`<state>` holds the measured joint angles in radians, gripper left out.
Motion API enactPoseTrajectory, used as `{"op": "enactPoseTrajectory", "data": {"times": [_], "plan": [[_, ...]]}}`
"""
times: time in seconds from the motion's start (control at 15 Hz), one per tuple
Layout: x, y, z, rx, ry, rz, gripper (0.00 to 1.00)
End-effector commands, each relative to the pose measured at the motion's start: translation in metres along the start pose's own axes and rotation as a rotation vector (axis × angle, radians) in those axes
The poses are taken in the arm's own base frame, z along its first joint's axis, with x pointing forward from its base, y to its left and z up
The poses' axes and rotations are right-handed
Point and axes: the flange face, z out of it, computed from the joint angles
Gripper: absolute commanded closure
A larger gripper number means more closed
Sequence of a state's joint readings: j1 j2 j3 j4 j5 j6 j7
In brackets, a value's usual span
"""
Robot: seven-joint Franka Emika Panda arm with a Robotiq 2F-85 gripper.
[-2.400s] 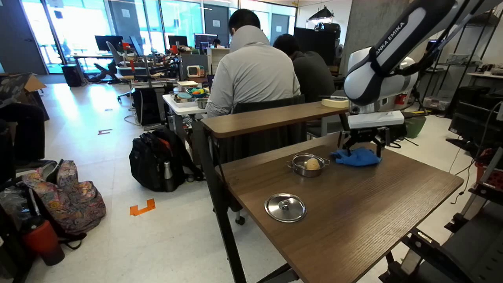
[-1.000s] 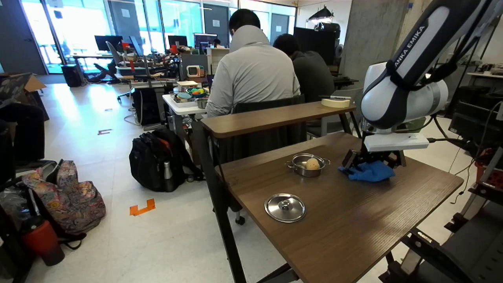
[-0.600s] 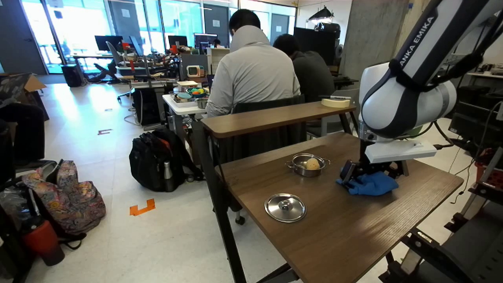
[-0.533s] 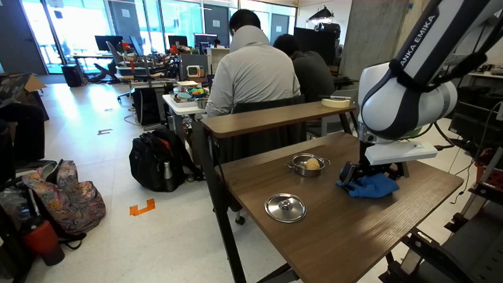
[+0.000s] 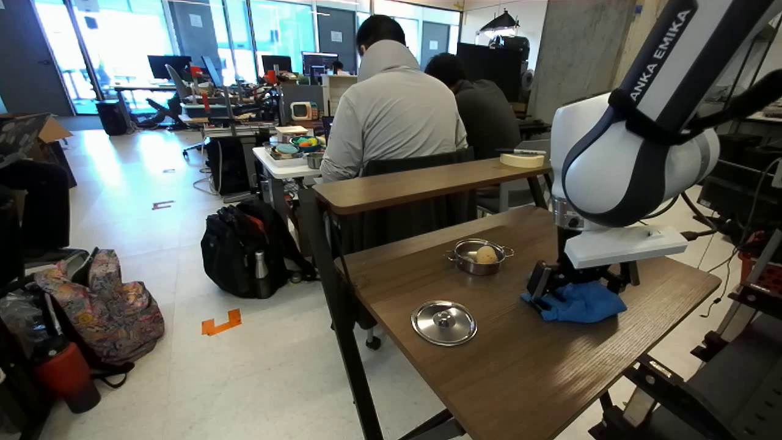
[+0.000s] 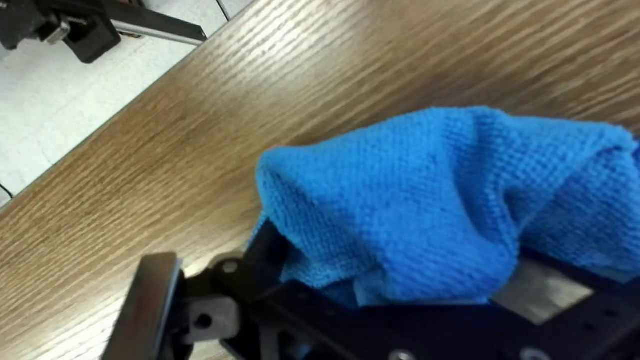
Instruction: Move the blue towel to the left
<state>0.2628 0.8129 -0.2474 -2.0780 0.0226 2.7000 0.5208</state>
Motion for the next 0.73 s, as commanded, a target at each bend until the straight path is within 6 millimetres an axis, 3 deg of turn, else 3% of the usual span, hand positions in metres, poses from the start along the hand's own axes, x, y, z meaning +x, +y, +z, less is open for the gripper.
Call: {"op": "enactPoseTrajectory", "data": {"times": [0.0, 0.33, 0.47, 0.67], "plan": [[-0.018, 0.002, -0.034, 0.018, 0.023, 0.067, 0.00], [-0.029, 0.008, -0.083, 0.087, 0.086, 0.136, 0.00], [-0.018, 0.003, -0.072, 0.058, 0.065, 0.109, 0.00], [-0.022, 0.004, -0.079, 0.041, 0.092, 0.108, 0.00]]}}
